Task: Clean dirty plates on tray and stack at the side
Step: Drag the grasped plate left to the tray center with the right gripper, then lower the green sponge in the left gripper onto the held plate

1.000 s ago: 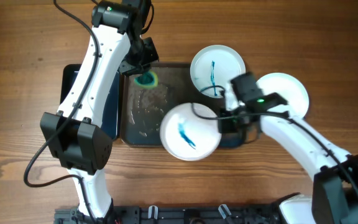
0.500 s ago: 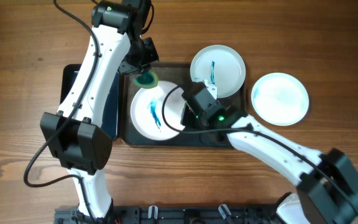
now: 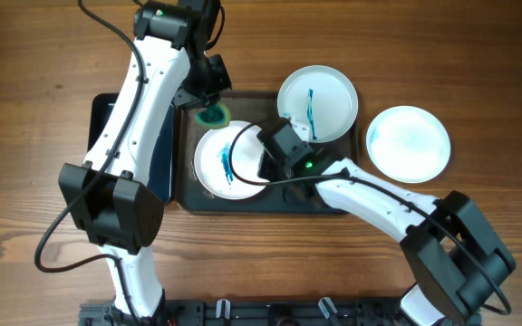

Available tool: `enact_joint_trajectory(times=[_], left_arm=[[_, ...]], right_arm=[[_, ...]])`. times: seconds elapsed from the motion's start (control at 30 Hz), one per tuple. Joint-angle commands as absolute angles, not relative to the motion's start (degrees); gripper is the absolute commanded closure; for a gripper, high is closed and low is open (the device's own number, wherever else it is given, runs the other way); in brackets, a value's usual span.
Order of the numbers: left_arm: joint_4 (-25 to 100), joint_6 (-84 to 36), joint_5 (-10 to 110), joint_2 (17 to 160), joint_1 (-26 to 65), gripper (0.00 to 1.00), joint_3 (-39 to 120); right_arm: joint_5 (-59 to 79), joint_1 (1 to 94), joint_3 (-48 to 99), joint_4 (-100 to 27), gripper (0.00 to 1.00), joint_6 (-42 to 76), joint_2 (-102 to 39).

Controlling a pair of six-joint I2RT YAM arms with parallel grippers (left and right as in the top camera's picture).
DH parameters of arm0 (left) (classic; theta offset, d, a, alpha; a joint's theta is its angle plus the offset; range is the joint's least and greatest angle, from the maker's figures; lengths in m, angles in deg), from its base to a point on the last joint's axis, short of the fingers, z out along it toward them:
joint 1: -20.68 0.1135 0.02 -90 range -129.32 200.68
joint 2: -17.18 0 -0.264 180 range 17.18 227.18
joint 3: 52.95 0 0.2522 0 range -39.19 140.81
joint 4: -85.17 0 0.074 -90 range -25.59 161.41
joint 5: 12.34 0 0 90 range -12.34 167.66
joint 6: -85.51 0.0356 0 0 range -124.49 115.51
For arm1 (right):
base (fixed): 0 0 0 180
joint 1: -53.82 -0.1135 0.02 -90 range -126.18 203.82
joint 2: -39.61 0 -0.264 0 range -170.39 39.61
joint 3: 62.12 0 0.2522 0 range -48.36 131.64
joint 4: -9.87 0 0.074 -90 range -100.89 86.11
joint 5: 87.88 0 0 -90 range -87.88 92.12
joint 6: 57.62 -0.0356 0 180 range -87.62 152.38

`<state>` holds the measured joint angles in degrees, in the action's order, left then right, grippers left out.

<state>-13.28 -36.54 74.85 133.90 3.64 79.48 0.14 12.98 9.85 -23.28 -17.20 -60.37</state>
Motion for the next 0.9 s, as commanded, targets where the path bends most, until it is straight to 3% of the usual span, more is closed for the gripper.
enact_joint_trajectory(times=[0.0, 0.17, 0.37, 0.67, 0.73, 0.8, 0.87], left_arm=[[-13.4, -37.1, 75.8, 133.2, 3.6, 0.96, 79.9], [-13.4, -37.1, 75.9, 133.2, 3.7, 0.96, 79.9], [-13.0, -37.1, 75.9, 133.2, 3.8, 0.96, 79.9], [-13.0, -37.1, 75.8, 133.2, 3.8, 0.96, 79.9], [-13.0, -37.1, 75.8, 133.2, 3.8, 0.96, 79.8], [-13.0, -37.1, 75.8, 133.2, 3.8, 0.96, 79.1], [-12.9, -37.2, 75.8, 133.2, 3.8, 0.96, 77.8]], right_arm=[[4.8, 15.9, 14.8, -25.6, 0.58, -6.3, -61.7], [12.5, 19.4, 19.0, -28.2, 0.6, -0.6, -67.0], [18.3, 20.9, 19.1, -27.4, 0.73, -2.7, -71.0], [18.3, 21.1, 19.1, -27.2, 0.72, -2.3, -71.1], [18.3, 21.1, 19.1, -27.1, 0.79, -2.6, -71.1], [17.8, 21.1, 19.0, -27.0, 0.93, -4.2, -71.1], [17.1, 21.1, 19.0, -27.0, 0.96, -5.5, -71.2]])
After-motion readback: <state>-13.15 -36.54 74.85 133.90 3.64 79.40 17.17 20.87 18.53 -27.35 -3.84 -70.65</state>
